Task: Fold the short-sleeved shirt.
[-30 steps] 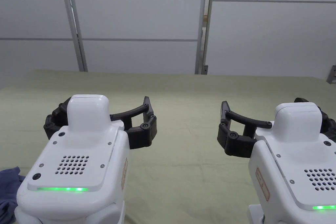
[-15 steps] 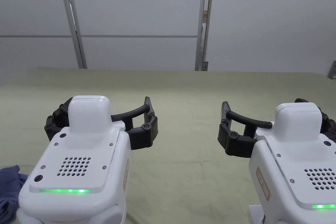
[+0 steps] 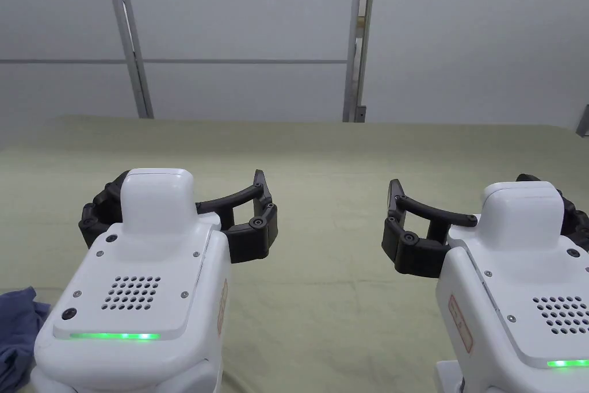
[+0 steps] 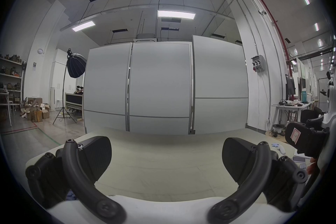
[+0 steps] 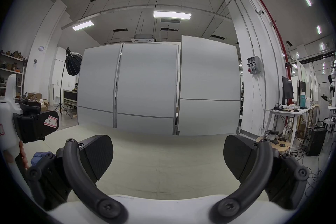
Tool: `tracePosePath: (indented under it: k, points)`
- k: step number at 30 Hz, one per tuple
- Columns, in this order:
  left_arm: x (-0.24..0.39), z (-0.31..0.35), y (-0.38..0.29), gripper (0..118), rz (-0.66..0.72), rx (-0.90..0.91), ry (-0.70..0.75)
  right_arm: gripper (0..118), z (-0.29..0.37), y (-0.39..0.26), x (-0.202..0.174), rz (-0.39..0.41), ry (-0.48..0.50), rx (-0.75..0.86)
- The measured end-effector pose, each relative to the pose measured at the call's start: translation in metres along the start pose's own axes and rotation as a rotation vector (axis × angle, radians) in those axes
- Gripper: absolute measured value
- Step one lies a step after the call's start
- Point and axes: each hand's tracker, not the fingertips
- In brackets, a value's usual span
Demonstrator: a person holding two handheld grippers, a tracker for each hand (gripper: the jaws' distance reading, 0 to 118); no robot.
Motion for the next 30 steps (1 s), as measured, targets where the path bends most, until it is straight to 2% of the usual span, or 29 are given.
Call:
tracePosePath:
  k: [23,27,30]
  points:
    - [0.000,-0.008,-0.013,118,0.002,-0.045,-0.002,118,-0.014,-0.016,0.000,-0.010,0.006,-0.045]
    - [0.001,-0.015,-0.020,118,0.003,-0.090,-0.002,118,-0.023,-0.023,0.000,-0.019,-0.002,-0.097]
    - [0.002,-0.027,-0.030,118,0.001,-0.187,-0.004,118,-0.038,-0.033,0.000,-0.035,0.018,-0.213]
